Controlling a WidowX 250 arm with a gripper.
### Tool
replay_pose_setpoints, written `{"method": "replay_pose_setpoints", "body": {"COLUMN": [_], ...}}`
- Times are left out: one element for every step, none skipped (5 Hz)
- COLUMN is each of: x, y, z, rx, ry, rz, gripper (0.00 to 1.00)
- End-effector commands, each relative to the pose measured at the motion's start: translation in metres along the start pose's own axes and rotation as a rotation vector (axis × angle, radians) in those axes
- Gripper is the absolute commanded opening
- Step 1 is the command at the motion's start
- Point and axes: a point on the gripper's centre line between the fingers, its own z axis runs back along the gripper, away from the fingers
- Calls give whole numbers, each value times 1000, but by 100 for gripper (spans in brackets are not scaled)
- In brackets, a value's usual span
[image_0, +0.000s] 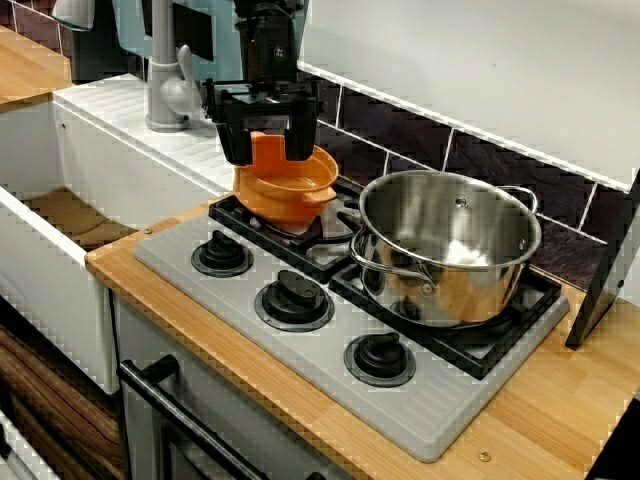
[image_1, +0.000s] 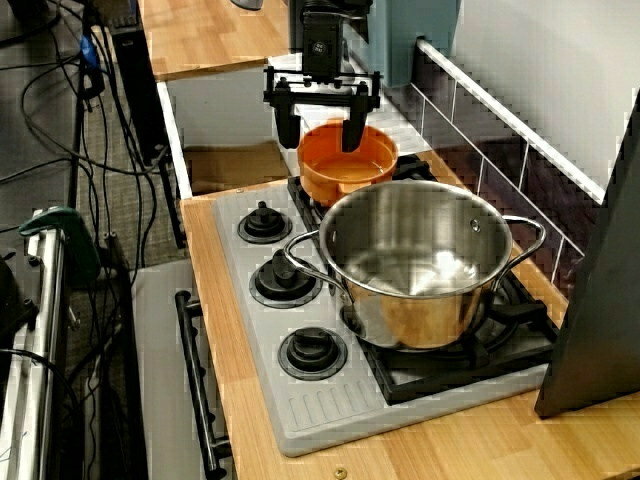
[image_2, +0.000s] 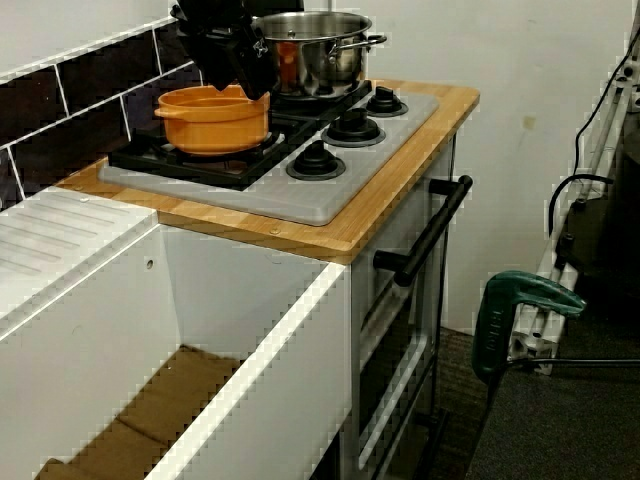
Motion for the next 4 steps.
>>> {"method": "replay_pose_setpoints", "body": {"x": [3, 9, 15, 16], "y": [7, 7, 9, 13], "z": [17, 25, 36, 42], "rx": [87, 114, 125, 130], "ry": [44, 64, 69, 67], "rz": [-23, -29, -31, -27], "gripper": [100, 100, 100, 100]}}
